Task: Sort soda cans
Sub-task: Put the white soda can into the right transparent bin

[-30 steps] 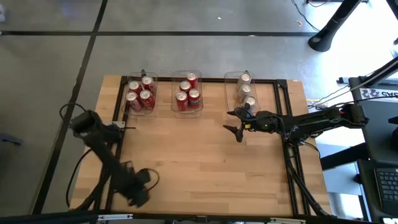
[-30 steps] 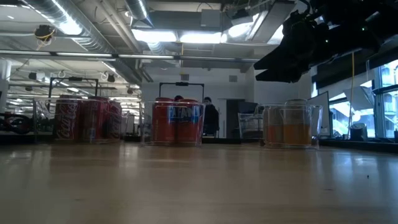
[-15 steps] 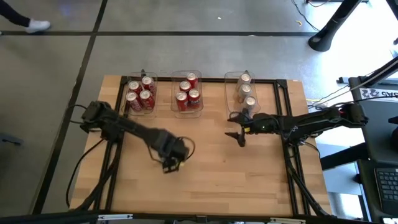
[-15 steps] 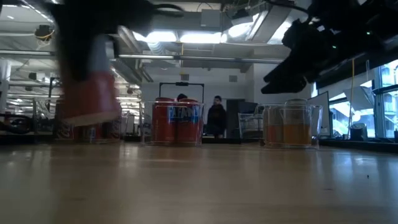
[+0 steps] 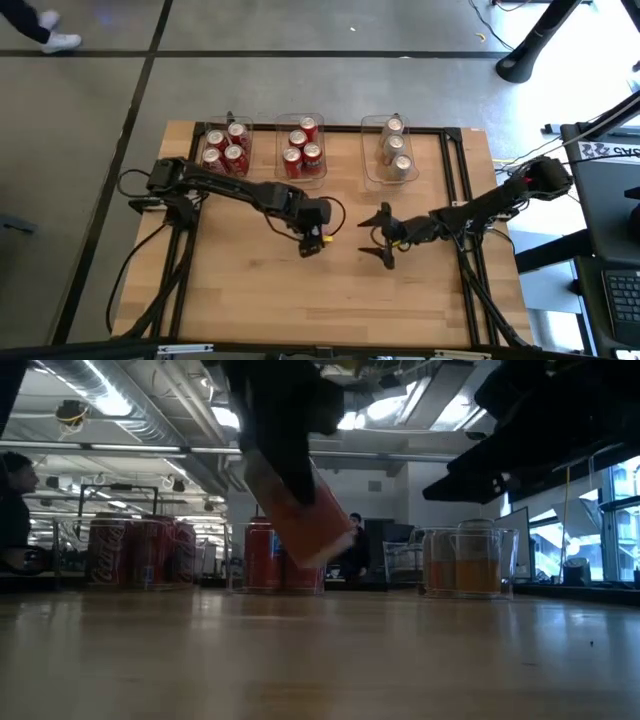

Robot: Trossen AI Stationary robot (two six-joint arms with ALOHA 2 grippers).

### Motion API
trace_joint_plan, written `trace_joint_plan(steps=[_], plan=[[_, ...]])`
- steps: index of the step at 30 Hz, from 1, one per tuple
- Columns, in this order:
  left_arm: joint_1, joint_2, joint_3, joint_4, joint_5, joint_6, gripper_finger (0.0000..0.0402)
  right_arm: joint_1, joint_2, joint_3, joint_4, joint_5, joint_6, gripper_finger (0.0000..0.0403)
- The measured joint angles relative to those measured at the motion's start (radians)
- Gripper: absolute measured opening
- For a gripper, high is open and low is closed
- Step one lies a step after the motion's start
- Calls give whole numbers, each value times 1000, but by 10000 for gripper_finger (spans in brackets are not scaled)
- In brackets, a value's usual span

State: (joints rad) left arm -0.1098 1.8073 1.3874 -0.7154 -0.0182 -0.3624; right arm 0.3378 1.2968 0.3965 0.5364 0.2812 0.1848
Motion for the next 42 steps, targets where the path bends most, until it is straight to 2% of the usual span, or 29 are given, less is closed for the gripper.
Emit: trace_joint_plan(steps=[3, 5, 9, 13, 16, 18, 25, 31, 35, 42], plan=[[3, 47, 0, 60, 23, 6, 283, 21, 71, 0, 85, 46, -12, 316], [2, 73, 0, 78, 25, 18, 283, 25, 117, 0, 134, 77, -24, 285], [0, 100, 37, 72, 27, 49, 283, 22, 215, 0, 251, 88, -33, 198], [0, 100, 76, 88, 26, 84, 283, 22, 317, 0, 442, 84, -63, 104], [0, 100, 83, 85, 26, 97, 284, 20, 378, 14, 498, 86, -91, 40], [1, 100, 84, 91, 25, 104, 284, 19, 404, 29, 502, 96, -97, 11], [-1, 102, 83, 89, 10, 134, 284, 15, 464, 61, 502, 95, -86, 25], [0, 102, 11, 192, 3, 138, 284, 16, 496, 61, 492, 100, -56, 5], [2, 103, -34, 252, 2, 137, 284, 15, 544, 64, 502, 103, -17, 6], [2, 104, -42, 266, 0, 153, 285, 16, 602, 64, 557, 109, 2, 2]])
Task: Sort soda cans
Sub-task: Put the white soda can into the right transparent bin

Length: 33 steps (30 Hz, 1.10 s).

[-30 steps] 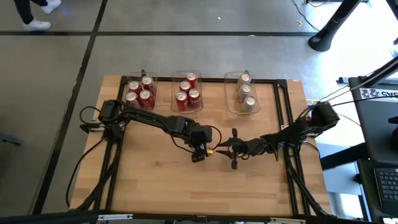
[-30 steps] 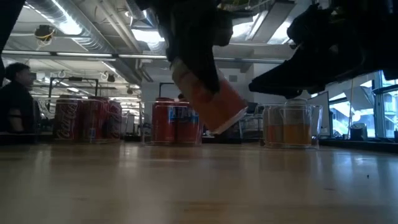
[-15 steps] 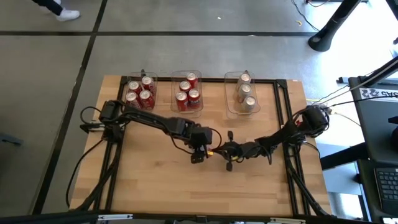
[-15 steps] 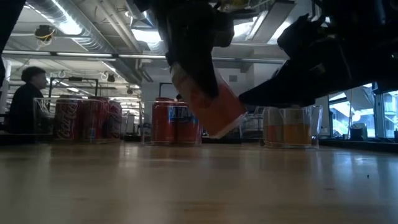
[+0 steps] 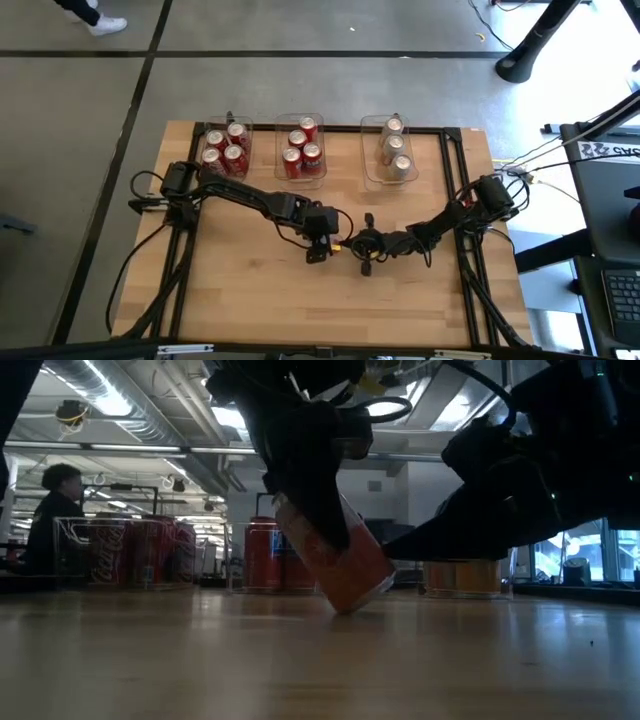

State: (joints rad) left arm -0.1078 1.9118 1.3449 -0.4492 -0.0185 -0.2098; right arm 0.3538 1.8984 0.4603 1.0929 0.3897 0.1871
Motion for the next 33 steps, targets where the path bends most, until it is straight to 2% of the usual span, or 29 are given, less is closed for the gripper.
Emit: trace_joint_plan(steps=[14, 24, 33], plan=[[1, -16, 12, 81, -13, -2, 332, -1, 8, -4, -62, -5, 0, 1], [0, -10, 9, 80, -14, 1, 333, -1, 6, -3, -65, 11, 16, 1], [0, -9, 7, 46, -16, 1, 308, 0, 6, -2, -46, 18, -9, 1]])
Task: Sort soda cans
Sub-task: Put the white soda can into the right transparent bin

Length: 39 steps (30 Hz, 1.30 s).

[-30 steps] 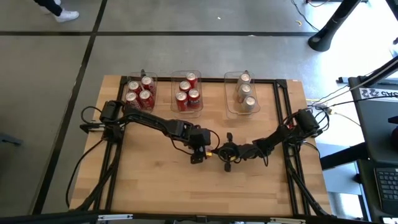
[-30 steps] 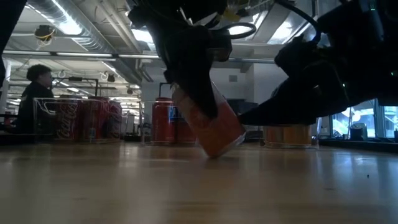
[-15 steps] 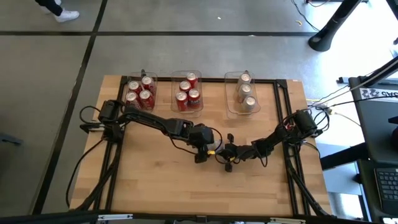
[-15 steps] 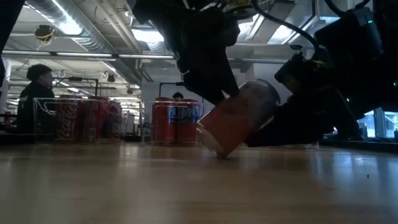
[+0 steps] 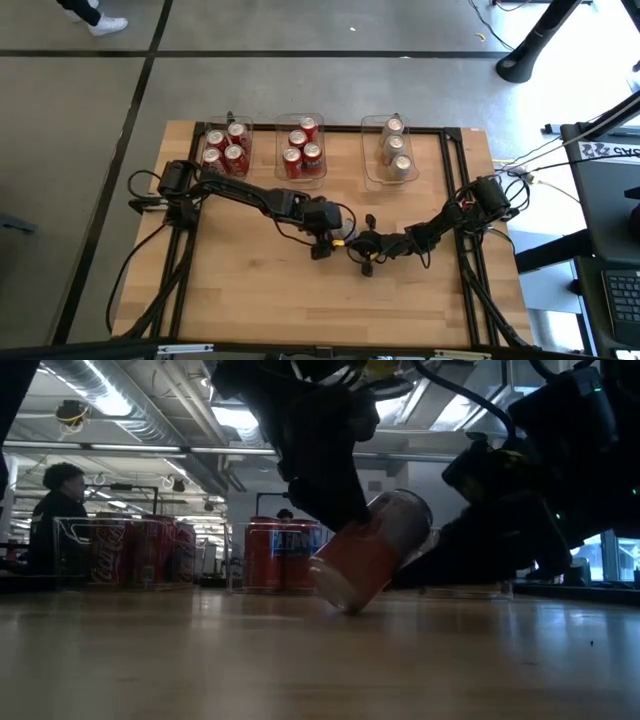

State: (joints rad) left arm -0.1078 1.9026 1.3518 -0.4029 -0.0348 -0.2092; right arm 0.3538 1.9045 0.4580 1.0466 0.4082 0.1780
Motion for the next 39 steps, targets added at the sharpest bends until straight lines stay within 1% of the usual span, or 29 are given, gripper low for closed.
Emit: trace_joint_plan(steps=[3, 7, 13, 17, 25, 32, 37, 39], plan=[[-3, 0, -21, -11, -22, -3, 303, 0, -1, 5, 4, 7, -15, 1], [-12, -5, -78, 22, -32, -24, 301, 0, -1, 36, -23, 8, -53, 1], [-46, -5, -148, 112, -60, -45, 301, 1, -2, 120, -185, 19, -83, 1], [-63, -4, -161, 114, -94, -46, 301, 0, -2, 144, -226, 20, -88, 1], [-86, -2, -165, 99, -122, -60, 301, 0, -6, 150, -221, 28, -132, 1], [-103, -1, -166, 95, -141, -80, 301, 0, -9, 150, -220, 35, -135, 1], [-124, 1, -171, 67, -142, -94, 300, 1, -47, 152, -214, 9, -141, 1], [-130, 2, -168, 55, -152, -102, 300, 1, -61, 153, -239, 8, -153, 1]])
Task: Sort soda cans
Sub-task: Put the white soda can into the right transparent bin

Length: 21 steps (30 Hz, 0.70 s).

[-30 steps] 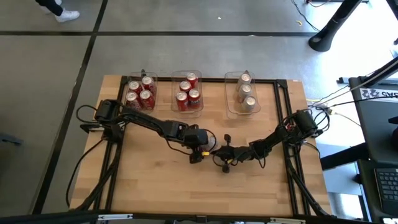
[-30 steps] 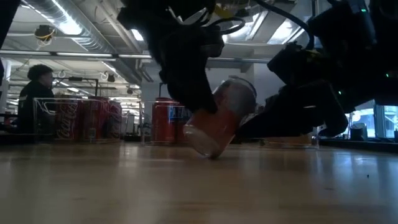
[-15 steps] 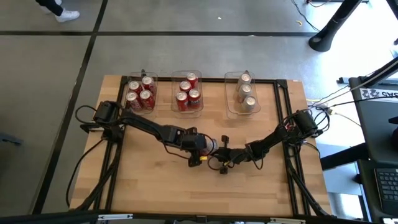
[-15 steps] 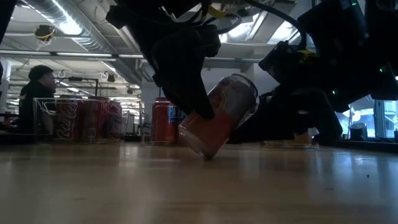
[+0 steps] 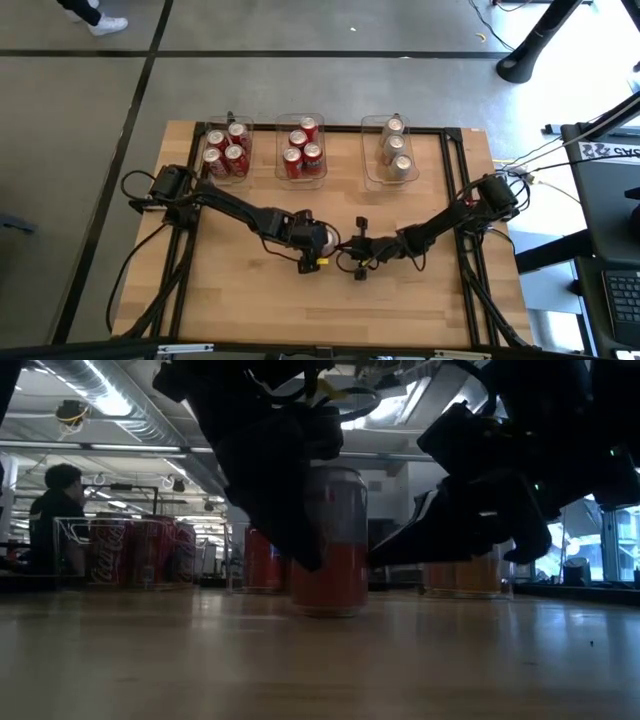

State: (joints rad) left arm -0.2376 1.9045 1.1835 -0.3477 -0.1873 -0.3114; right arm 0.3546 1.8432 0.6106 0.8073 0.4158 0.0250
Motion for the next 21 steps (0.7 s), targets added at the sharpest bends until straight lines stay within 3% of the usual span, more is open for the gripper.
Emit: trace_joint_plan(steps=[10, 21], plan=[[-6, -11, 0, 8, -16, -10, 300, -2, -22, 0, -30, -2, 0, 1], [-7, -166, -2, -63, -47, -14, 300, -3, -140, 4, -91, -34, 32, 1]])
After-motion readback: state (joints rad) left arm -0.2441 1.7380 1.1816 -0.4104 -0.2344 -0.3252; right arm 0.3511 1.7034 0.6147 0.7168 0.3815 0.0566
